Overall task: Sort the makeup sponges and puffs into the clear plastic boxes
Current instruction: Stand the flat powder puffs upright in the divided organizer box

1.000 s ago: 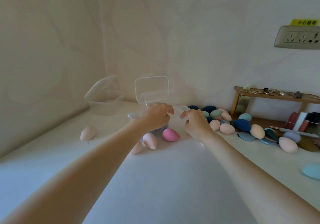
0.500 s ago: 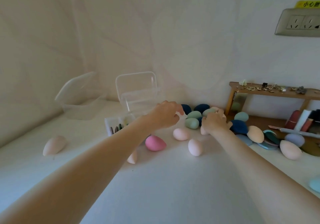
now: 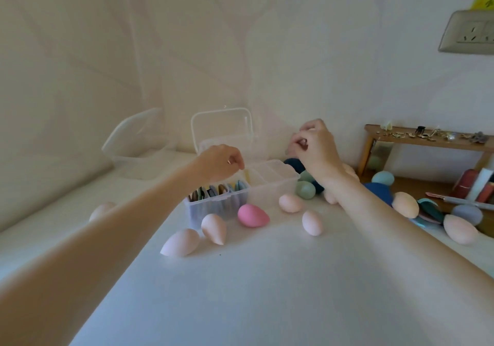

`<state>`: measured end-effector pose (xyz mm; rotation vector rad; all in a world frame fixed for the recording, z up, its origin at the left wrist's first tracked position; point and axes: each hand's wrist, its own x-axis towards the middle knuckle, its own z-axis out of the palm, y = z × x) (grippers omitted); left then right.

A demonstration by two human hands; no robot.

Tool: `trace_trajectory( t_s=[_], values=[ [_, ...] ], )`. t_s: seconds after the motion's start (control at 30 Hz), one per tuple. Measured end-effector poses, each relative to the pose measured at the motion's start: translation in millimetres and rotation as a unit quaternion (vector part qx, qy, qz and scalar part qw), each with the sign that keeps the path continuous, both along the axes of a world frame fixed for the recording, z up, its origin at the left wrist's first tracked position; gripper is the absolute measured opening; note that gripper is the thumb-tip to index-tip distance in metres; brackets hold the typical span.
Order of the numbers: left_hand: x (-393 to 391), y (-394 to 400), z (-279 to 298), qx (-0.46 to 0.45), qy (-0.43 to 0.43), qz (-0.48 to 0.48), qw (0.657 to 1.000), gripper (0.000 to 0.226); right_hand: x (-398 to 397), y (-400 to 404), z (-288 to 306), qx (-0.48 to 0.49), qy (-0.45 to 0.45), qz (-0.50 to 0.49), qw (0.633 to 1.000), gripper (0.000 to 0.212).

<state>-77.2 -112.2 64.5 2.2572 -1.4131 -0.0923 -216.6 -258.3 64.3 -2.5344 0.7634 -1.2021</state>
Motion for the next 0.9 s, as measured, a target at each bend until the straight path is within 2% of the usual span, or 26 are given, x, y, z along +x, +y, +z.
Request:
trace_trajectory(
  t_s=[0.1,0.2,0.33,0.47,0.6,0.77,0.9],
  values=[
    [6,15,-6,0.060,0.004,-0.034,0.998,0.031,25,32,4,-0.001,-0.003,0.059,0.998,0.019],
    [9,19,-14,0.069,-0.002,-0.057,0.996,0.031,47,49,-4,0.008,0.008,0.091,0.996,0.024],
    [19,18,-20,0.048,-0.033,-0.060,0.997,0.032,62,56,-16,0.025,0.034,0.094,0.995,0.019],
    [24,18,-18,0.085,-0.110,-0.080,0.987,0.032,65,60,-19,0.048,0.034,0.098,0.993,0.007],
    [27,17,-16,0.100,-0.123,-0.097,0.983,0.029,68,65,-16,0.064,0.010,0.091,0.994,0.018],
    [25,17,-17,0.110,-0.145,-0.079,0.980,0.033,66,66,-26,0.066,0.128,0.104,0.984,0.012],
    [25,19,-20,0.087,-0.127,-0.080,0.985,0.032,60,65,-27,0.058,0.162,0.110,0.979,0.005]
  ],
)
